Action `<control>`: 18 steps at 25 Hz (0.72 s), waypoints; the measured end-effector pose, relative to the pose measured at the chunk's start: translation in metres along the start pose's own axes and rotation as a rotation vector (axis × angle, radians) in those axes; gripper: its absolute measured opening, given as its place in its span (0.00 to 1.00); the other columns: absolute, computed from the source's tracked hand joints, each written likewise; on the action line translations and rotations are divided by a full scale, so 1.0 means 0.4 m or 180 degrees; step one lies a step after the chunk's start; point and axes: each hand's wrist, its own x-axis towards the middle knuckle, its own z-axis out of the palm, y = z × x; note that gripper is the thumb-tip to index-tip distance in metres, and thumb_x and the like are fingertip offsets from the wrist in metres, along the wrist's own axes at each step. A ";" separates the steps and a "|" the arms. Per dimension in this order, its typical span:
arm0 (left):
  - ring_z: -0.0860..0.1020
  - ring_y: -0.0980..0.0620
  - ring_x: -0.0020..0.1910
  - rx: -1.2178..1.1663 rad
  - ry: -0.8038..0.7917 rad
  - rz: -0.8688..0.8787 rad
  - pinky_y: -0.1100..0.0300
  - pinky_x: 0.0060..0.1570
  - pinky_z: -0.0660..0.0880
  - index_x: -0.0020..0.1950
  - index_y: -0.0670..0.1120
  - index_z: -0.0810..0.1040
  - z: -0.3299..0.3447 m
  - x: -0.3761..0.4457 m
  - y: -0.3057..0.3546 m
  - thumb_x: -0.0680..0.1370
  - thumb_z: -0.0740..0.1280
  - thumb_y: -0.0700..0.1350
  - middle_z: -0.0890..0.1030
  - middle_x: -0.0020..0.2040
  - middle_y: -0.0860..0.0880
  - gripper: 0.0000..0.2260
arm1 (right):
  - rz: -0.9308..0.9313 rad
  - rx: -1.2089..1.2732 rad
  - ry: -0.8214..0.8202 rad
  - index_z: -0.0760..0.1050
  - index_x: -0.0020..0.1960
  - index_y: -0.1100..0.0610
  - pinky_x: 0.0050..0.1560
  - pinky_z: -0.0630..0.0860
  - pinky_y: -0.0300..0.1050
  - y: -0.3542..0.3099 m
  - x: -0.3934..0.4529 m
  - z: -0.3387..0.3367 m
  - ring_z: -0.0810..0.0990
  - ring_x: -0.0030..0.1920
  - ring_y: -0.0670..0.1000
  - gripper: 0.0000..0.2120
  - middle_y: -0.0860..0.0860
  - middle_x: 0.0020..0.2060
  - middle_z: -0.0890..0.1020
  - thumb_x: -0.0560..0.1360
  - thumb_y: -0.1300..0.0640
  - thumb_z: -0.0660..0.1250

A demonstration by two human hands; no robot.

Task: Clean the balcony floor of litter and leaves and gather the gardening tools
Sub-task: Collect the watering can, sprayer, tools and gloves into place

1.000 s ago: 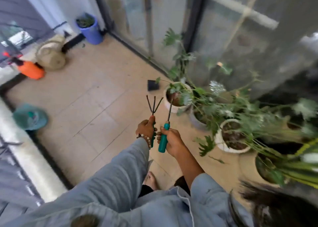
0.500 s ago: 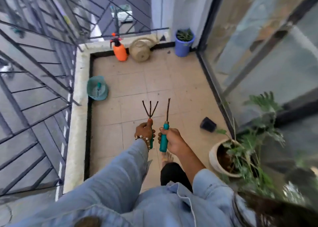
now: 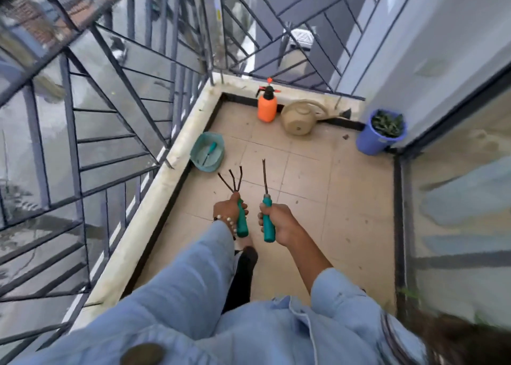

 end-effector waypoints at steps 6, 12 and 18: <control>0.75 0.49 0.29 -0.0148 0.0148 -0.0300 0.59 0.30 0.73 0.40 0.39 0.75 0.095 0.312 0.273 0.79 0.66 0.44 0.78 0.33 0.43 0.11 | 0.0092 -0.0449 -0.0140 0.71 0.49 0.56 0.33 0.70 0.43 -0.315 0.310 0.124 0.71 0.31 0.49 0.03 0.53 0.34 0.75 0.80 0.60 0.59; 0.73 0.51 0.26 0.0448 0.0064 -0.0195 0.60 0.30 0.69 0.38 0.42 0.72 0.104 0.542 0.558 0.79 0.62 0.35 0.74 0.34 0.44 0.09 | 0.0239 -0.0290 -0.0356 0.70 0.52 0.57 0.34 0.70 0.43 -0.598 0.551 0.298 0.72 0.31 0.50 0.03 0.53 0.35 0.76 0.80 0.62 0.58; 0.71 0.49 0.29 0.0158 0.0420 -0.0658 0.60 0.31 0.67 0.41 0.41 0.72 0.083 0.757 0.656 0.80 0.59 0.32 0.73 0.35 0.45 0.10 | 0.0558 -0.0682 -0.0562 0.73 0.50 0.58 0.34 0.73 0.40 -0.715 0.783 0.407 0.77 0.33 0.49 0.02 0.53 0.36 0.79 0.79 0.63 0.62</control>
